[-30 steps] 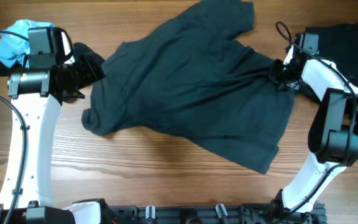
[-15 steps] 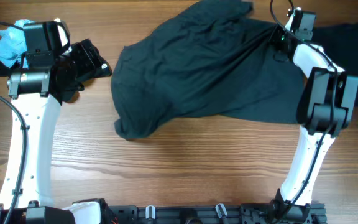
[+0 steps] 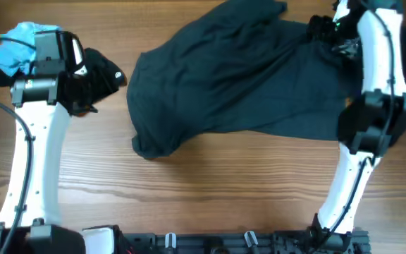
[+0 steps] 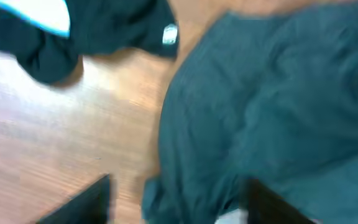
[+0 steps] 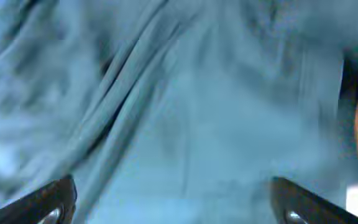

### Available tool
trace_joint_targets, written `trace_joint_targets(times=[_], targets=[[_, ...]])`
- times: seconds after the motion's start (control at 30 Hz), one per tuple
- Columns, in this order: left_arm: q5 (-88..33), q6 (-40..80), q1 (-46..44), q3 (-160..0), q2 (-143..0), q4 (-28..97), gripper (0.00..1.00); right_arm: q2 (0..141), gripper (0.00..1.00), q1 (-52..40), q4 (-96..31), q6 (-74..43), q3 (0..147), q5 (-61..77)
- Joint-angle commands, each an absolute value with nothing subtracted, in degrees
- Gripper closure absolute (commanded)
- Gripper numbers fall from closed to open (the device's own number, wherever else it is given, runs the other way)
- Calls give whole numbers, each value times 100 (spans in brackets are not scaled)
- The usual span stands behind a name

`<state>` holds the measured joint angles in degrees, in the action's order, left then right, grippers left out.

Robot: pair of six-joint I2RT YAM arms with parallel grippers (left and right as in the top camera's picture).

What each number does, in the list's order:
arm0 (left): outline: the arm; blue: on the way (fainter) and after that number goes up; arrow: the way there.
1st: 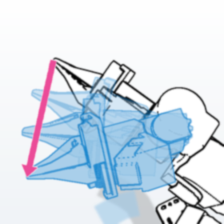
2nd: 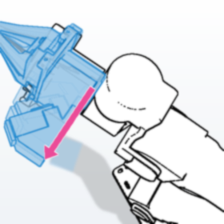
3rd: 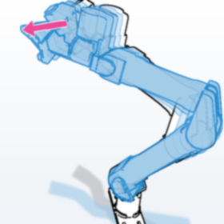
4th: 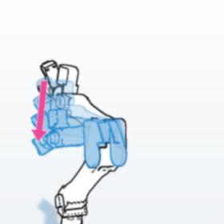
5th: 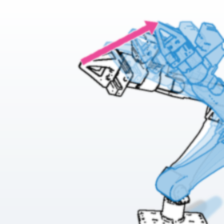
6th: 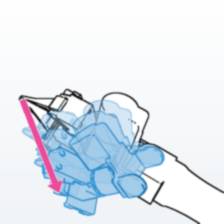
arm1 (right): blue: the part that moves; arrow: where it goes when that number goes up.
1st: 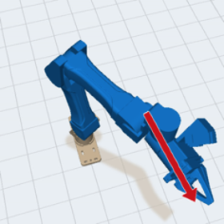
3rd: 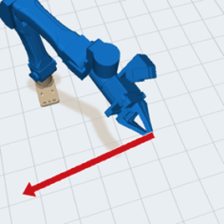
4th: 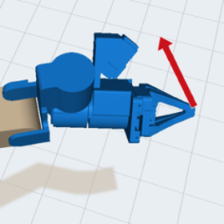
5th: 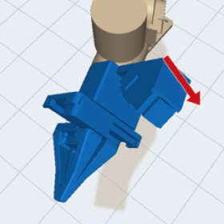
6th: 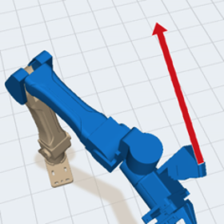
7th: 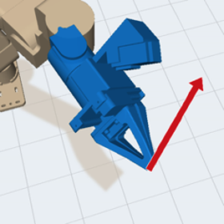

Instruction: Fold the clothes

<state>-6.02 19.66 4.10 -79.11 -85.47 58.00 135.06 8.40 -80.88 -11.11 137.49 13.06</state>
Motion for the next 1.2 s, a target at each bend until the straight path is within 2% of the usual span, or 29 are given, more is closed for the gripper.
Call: trace_joint_targets(times=[0.0, 0.03, 0.07, 0.1, 0.17, 0.27, 0.3, 0.53, 0.73, 0.83, 0.9, 0.97, 1.17], targets=[[-967, 2014, 285, -7972, -9083, 6093, 62, 12794, 1, 840, -8833, -1216, 13928, 1894], [-982, 2012, 198, -7972, -9229, 6141, 74, 12720, 5, 823, -9146, -1199, 13928, 1874], [-987, 2012, 89, -7972, -9408, 6149, 83, 12637, 21, 784, -9218, -1142, 13832, 1898], [-987, 2012, -16, -7972, -9553, 6149, 90, 12532, 30, 749, -9216, -1253, 13692, 1909], [-987, 2010, -252, -7972, -9776, 6160, 96, 12401, 57, 633, -9218, -1448, 13447, 1916], [-982, 1990, -646, -7972, -10040, 6130, 96, 12385, 78, 451, -9216, -1612, 13124, 1868], [-980, 1988, -792, -7972, -10141, 6101, 96, 12385, 96, 379, -9218, -1806, 12912, 1625], [-978, 1994, -1026, -7972, -10634, 5977, 96, 11972, 96, -237, -9216, -2333, 12121, 513], [-980, 1997, -1013, -7972, -10645, 5981, 88, 10143, 96, -1127, -9205, -3218, 11397, -523], [-941, 1994, -1011, -7972, -10648, 5979, 90, 9636, 96, -1085, -8923, -3387, 10499, -572], [-834, 1994, -1011, -7972, -10648, 5981, 96, 9544, 96, -978, -8458, -3452, 9636, -250], [-633, 2047, -1011, -7972, -10648, 5988, 96, 9546, 96, -904, -7846, -3573, 8689, 43], [255, 3269, -1011, -7913, -10648, 6060, 96, 9546, 96, -499, -6591, -4198, 6965, 134]])
